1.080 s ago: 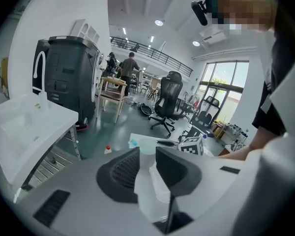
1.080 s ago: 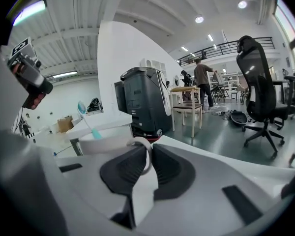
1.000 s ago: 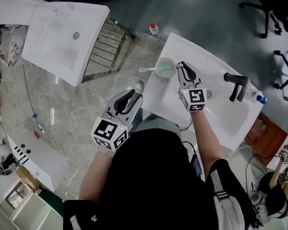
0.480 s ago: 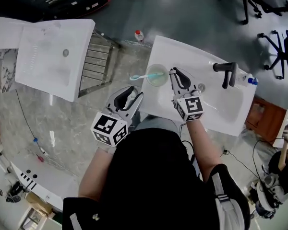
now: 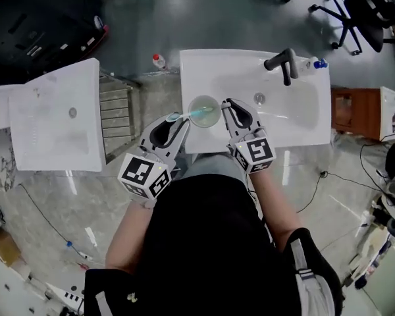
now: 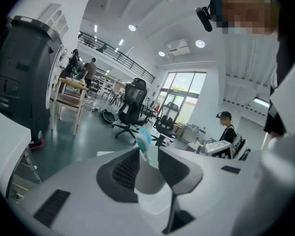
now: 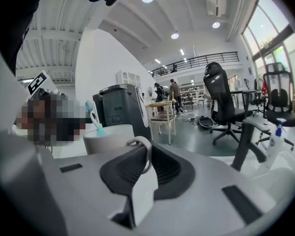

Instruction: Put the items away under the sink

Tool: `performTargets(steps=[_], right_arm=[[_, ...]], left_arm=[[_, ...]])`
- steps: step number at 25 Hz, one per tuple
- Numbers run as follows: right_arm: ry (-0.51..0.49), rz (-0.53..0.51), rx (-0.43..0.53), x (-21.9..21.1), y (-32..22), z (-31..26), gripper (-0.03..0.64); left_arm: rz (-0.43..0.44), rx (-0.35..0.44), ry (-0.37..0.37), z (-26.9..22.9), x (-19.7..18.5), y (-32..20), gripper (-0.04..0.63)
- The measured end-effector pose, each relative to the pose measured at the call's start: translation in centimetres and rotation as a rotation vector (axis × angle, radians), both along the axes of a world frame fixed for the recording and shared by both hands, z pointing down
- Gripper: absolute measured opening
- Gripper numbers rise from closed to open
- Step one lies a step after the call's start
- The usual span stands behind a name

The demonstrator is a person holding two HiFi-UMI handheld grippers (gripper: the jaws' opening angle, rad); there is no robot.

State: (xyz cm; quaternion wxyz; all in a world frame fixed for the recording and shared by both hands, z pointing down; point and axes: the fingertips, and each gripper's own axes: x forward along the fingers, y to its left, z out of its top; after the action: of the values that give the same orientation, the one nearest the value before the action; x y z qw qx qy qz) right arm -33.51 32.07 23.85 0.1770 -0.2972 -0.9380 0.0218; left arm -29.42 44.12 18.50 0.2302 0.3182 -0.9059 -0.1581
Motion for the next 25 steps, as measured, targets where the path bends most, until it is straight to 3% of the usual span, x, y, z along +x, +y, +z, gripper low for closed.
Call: performTargets(steps=[5, 8, 13, 18, 25], right_arm=[[0.002, 0.135, -0.019, 3.8, -1.8, -0.5, 0.054], [-0.002, 0.229, -0.016, 6.7, -3.5, -0.7, 0.054], [-0.001, 0.378, -0.030, 10.9, -7.4, -0.5, 0.054], [-0.018, 0.508, -0.035, 15.4, -13.1, -0.4, 0.054], [-0.004, 0.684, -0.056, 25.1, -24.0, 1.2, 0.054]], left_arm=[[0.141, 0.019, -0.023, -0.4, 1.2, -1.6, 0.122], [0.242, 0.026, -0.037, -0.6, 2.7, -3.4, 0.069], [0.405, 0.039, -0.058, -0.6, 5.3, -7.6, 0.055], [0.542, 0.028, -0.063, -0.4, 8.5, -13.6, 0.054], [0.711, 0.014, -0.037, 0.9, 16.3, -25.1, 0.054]])
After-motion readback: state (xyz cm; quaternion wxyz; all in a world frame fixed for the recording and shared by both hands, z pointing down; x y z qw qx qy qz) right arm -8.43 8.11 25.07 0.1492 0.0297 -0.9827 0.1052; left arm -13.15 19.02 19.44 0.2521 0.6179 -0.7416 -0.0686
